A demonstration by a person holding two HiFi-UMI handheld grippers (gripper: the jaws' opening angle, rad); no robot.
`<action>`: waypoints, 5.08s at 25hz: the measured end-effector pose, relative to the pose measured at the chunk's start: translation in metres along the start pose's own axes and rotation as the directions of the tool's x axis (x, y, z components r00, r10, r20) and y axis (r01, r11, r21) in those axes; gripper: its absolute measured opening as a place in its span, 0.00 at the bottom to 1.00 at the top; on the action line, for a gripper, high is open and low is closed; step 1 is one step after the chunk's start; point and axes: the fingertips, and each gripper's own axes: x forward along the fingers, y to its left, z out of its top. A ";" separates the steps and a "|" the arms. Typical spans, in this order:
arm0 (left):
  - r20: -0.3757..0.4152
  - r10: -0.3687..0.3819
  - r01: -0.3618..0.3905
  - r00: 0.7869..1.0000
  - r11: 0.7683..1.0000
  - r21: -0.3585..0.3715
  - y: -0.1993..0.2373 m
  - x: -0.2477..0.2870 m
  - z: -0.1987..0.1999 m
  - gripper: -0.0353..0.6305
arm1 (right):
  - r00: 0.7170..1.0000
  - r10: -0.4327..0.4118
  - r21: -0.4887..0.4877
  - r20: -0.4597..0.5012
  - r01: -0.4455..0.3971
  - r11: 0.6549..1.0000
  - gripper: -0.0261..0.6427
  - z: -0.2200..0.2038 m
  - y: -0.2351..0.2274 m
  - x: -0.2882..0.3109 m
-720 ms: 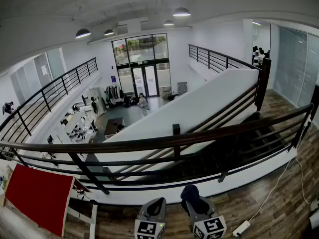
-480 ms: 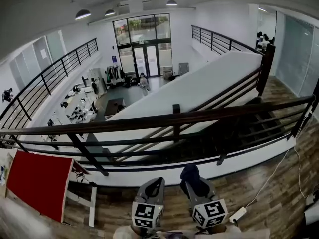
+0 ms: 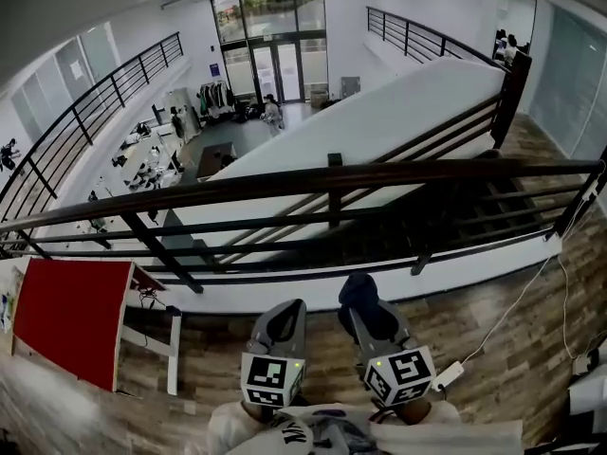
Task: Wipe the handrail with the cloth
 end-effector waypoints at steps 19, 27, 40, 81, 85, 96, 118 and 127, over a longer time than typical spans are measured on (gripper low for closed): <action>-0.044 0.068 -0.070 0.997 0.996 -0.055 0.228 0.013 -0.025 0.06 | 0.996 0.020 -0.028 -0.085 -0.022 0.999 0.18 -0.009 0.109 0.195; -0.070 0.119 -0.125 0.990 0.989 -0.080 0.348 0.025 -0.038 0.06 | 0.990 0.042 -0.037 -0.135 -0.047 0.998 0.18 -0.016 0.161 0.295; -0.091 0.290 -0.300 0.953 0.945 -0.128 0.512 -0.007 -0.062 0.06 | 0.957 0.221 -0.078 -0.189 -0.239 0.968 0.18 -0.030 0.287 0.443; -0.124 0.515 -0.528 0.848 0.842 -0.112 0.758 -0.014 -0.084 0.06 | 0.858 0.274 -0.264 -0.434 -0.412 0.872 0.18 -0.082 0.473 0.702; -0.125 0.507 -0.519 0.853 0.850 -0.095 0.756 -0.011 -0.083 0.06 | 0.856 0.258 -0.256 -0.448 -0.400 0.880 0.18 -0.083 0.466 0.700; -0.140 0.454 -0.468 0.880 0.879 -0.090 0.732 0.005 -0.089 0.06 | 0.864 0.237 -0.222 -0.444 -0.363 0.905 0.18 -0.083 0.444 0.686; -0.171 0.385 -0.401 0.907 0.914 -0.068 0.656 0.059 -0.080 0.06 | 0.886 0.184 -0.178 -0.425 -0.282 0.943 0.18 -0.075 0.341 0.646; -0.197 0.338 -0.353 0.920 0.935 -0.042 0.617 0.083 -0.078 0.06 | 0.898 0.155 -0.165 -0.412 -0.241 0.956 0.18 -0.070 0.298 0.622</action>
